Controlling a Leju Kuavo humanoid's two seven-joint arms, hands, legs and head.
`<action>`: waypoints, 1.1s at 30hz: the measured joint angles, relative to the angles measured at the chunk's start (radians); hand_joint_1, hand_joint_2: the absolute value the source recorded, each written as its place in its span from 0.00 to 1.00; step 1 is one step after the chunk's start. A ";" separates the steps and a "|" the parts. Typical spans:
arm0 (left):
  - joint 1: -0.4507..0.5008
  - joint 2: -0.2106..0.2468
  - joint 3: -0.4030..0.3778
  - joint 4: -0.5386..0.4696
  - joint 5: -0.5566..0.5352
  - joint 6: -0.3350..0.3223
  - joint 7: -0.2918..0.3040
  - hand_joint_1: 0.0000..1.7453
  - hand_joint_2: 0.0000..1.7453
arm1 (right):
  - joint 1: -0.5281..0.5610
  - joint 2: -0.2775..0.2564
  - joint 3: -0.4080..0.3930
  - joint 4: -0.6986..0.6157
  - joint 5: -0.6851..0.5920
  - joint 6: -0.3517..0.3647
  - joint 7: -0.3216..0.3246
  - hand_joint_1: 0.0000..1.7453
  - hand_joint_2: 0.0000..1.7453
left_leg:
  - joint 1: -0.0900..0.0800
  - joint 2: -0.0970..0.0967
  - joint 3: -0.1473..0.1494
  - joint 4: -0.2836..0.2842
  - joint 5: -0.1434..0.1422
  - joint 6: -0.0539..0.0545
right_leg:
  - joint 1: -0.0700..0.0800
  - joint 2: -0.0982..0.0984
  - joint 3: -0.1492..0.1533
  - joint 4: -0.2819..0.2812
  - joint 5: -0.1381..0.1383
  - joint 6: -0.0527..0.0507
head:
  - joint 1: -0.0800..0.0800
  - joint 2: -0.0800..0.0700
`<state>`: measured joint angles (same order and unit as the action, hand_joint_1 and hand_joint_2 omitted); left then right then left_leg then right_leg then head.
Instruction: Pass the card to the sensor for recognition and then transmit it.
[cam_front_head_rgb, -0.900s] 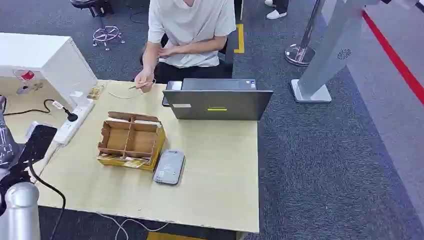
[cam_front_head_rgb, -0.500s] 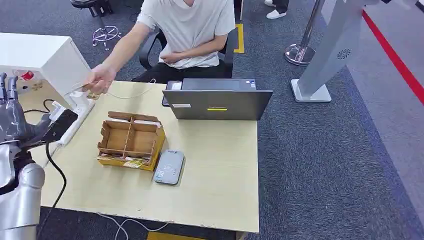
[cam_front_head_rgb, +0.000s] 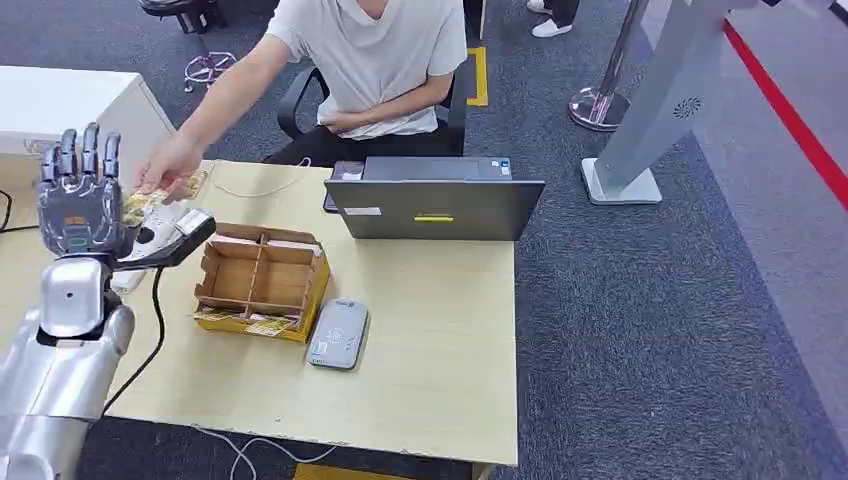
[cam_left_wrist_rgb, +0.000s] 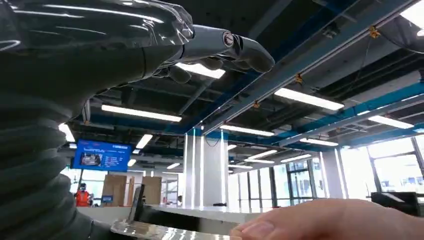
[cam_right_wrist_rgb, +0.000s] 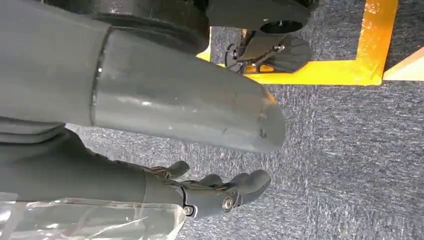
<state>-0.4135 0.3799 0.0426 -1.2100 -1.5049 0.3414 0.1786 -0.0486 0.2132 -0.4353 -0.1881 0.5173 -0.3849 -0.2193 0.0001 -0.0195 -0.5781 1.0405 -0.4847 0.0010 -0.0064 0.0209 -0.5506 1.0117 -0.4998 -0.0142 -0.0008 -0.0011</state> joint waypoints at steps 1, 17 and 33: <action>-0.005 0.000 -0.030 0.014 -0.002 0.006 0.019 1.00 1.00 | 0.000 0.000 0.000 0.000 0.003 0.000 0.001 0.00 0.00 | 0.000 0.000 0.000 0.000 0.000 0.000 | 0.000 0.000 0.000 0.000 0.000 0.000 | 0.000 0.000; -0.061 -0.040 -0.146 0.151 -0.007 0.027 0.030 1.00 1.00 | -0.002 0.001 0.000 0.000 0.025 -0.001 0.012 0.00 0.00 | 0.000 0.001 -0.001 0.000 0.000 0.000 | 0.000 0.001 -0.001 0.000 0.000 0.000 | 0.000 0.000; 0.018 -0.138 -0.222 0.040 -0.008 0.084 0.004 1.00 1.00 | -0.002 0.006 -0.009 0.002 0.024 -0.007 0.011 0.00 0.00 | 0.000 0.000 -0.001 0.001 0.000 0.000 | 0.000 0.000 -0.001 0.000 0.001 0.000 | 0.000 0.000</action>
<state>-0.3951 0.2422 -0.1794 -1.1697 -1.5126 0.4253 0.1824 -0.0509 0.2190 -0.4444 -0.1865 0.5413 -0.3918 -0.2079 -0.0002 -0.0193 -0.5794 1.0412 -0.4845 0.0007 -0.0062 0.0212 -0.5516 1.0113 -0.4993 -0.0142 -0.0011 -0.0011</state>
